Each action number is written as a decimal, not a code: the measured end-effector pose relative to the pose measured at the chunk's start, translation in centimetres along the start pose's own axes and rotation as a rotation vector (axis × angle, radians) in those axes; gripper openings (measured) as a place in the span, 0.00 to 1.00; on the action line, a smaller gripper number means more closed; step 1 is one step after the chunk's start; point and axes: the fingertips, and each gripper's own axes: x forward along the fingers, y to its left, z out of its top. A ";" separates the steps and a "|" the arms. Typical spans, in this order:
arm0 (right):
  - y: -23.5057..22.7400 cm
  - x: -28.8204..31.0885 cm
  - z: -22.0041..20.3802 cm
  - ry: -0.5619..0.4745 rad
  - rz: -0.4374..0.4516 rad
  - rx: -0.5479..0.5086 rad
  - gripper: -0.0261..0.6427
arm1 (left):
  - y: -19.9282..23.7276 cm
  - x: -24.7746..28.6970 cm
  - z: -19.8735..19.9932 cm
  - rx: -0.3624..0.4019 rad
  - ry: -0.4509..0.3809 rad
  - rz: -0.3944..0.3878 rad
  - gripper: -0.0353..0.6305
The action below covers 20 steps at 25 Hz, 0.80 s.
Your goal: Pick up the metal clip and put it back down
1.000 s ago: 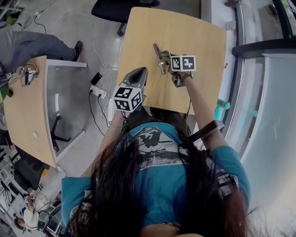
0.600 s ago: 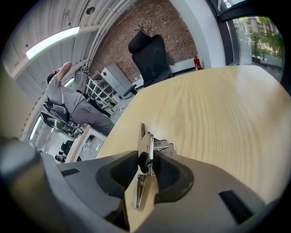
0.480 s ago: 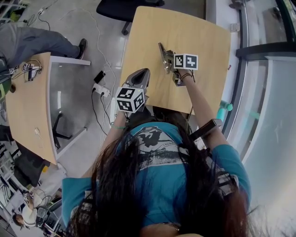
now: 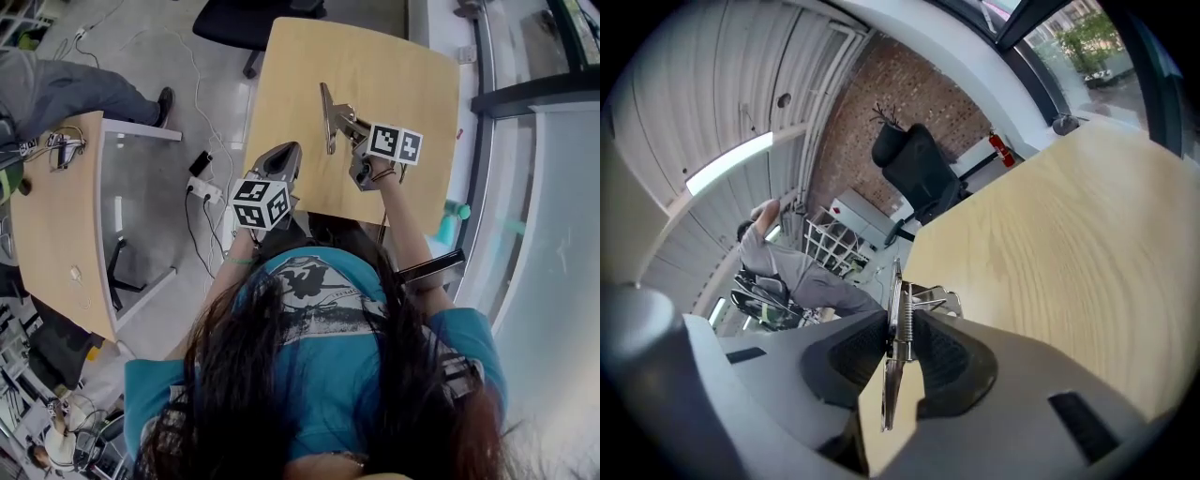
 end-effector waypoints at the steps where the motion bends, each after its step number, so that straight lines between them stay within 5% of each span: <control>1: 0.9 -0.8 0.0 -0.020 0.021 0.007 0.18 | -0.1 -0.2 0.0 0.001 0.000 -0.003 0.06; 10: 6.5 -8.4 -0.9 -0.177 0.131 0.056 0.18 | -2.8 -1.7 1.0 0.067 -0.023 -0.065 0.06; 20: 7.1 -11.9 -2.0 -0.249 0.127 0.098 0.18 | -6.3 -2.1 3.1 0.195 -0.045 -0.143 0.06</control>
